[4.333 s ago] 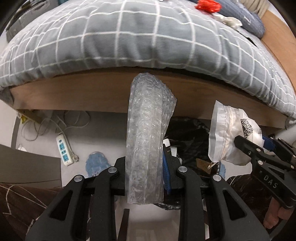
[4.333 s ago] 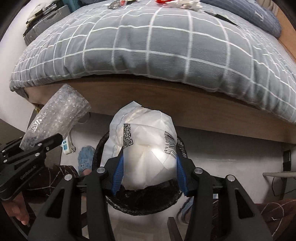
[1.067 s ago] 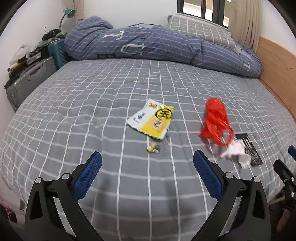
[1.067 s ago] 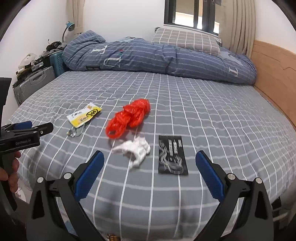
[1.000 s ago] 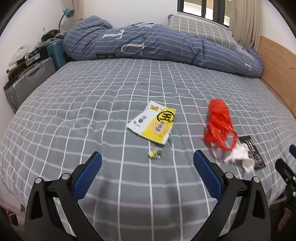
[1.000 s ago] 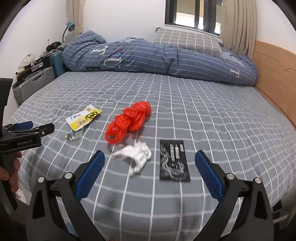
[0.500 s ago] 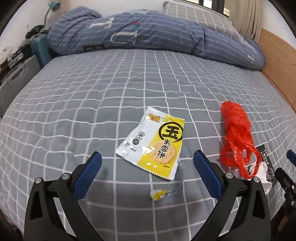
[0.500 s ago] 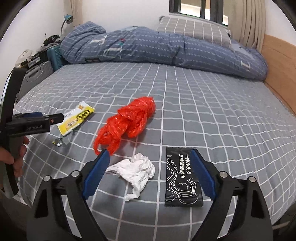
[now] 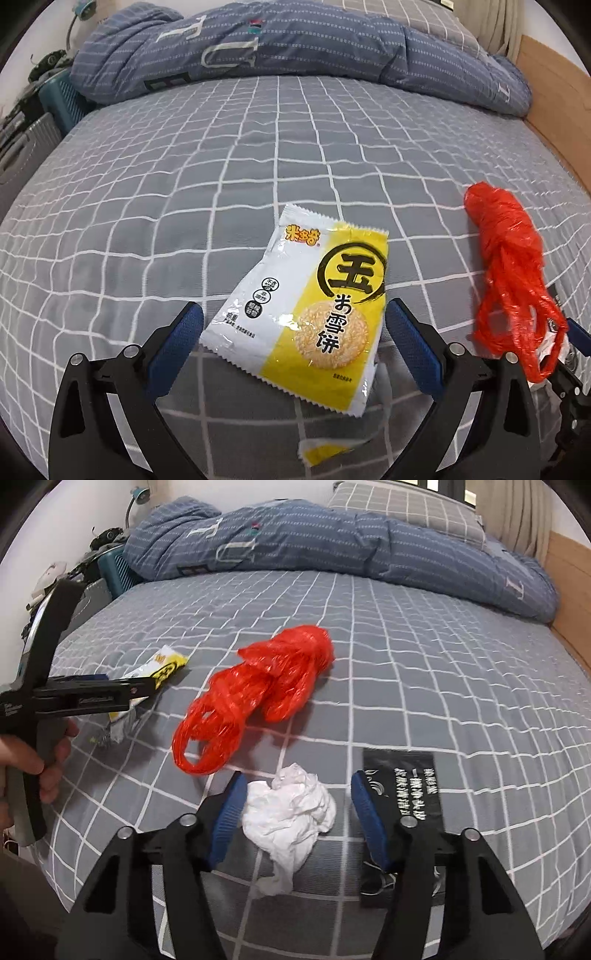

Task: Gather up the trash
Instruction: 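Grasp the yellow cracker packet with the left tool while the right tool grasps the white tissue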

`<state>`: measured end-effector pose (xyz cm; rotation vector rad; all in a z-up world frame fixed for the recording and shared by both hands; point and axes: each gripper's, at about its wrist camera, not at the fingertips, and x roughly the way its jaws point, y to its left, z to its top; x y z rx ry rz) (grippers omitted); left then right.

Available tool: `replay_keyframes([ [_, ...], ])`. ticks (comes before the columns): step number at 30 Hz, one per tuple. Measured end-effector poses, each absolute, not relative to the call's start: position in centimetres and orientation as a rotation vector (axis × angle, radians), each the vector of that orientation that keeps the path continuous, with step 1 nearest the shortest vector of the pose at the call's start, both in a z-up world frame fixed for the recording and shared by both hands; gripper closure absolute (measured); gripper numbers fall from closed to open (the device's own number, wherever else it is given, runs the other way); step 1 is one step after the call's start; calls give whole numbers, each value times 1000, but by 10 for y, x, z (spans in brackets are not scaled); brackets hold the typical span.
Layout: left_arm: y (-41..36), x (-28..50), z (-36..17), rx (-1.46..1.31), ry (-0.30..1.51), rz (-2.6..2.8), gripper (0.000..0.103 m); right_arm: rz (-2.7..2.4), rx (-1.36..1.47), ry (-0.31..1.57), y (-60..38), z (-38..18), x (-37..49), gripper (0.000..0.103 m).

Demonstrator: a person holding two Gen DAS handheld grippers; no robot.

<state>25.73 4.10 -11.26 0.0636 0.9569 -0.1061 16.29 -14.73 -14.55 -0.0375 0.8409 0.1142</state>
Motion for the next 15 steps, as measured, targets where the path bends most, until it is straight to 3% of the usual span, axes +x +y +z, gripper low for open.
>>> replay_keyframes([
  [10, 40, 264, -127, 65, 987, -105, 20, 130, -37, 878, -142, -156, 168, 72],
  [15, 44, 264, -128, 52, 984, -95, 35, 129, -27, 895, -144, -162, 169, 84],
])
